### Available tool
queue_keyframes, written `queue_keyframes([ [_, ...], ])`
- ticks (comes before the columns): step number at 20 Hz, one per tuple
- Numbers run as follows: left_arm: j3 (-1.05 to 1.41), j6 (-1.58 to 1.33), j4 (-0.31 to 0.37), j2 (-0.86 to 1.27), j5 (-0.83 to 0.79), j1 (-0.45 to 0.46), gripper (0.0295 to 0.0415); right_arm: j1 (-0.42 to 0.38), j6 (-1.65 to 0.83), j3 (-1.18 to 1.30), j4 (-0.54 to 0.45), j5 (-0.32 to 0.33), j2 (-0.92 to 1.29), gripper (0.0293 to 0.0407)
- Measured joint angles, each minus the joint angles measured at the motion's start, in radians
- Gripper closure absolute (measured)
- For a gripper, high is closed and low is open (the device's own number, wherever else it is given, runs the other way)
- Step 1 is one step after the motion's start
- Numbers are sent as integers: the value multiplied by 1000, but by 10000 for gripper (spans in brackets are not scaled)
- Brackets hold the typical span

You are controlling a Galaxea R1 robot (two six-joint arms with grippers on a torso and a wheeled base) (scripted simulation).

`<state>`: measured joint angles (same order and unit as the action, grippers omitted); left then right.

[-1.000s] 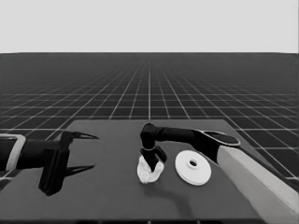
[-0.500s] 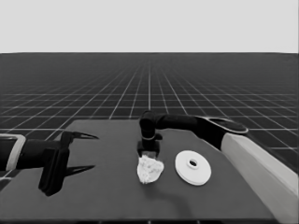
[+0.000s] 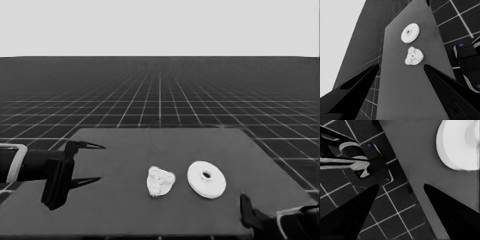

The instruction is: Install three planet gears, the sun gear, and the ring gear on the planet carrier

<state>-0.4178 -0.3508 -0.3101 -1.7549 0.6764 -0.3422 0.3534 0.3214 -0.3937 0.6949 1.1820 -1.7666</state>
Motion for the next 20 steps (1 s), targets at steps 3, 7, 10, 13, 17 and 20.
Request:
queue_keyframes([
  [3,0,0,0,0,0,0,326,-420,692,-648,-521,298,-516,311],
  [7,0,0,0,0,0,0,326,-424,743,-937,-578,327,-653,315],
  [10,0,0,0,0,0,0,326,-423,744,-975,-584,331,-671,315],
  [13,0,0,0,0,0,0,326,-258,715,-1057,-447,245,-705,315],
  [17,0,0,0,0,0,0,326,-224,702,-1090,-421,222,-719,315],
  [20,0,0,0,0,0,0,326,-221,701,-1094,-418,219,-720,315],
])
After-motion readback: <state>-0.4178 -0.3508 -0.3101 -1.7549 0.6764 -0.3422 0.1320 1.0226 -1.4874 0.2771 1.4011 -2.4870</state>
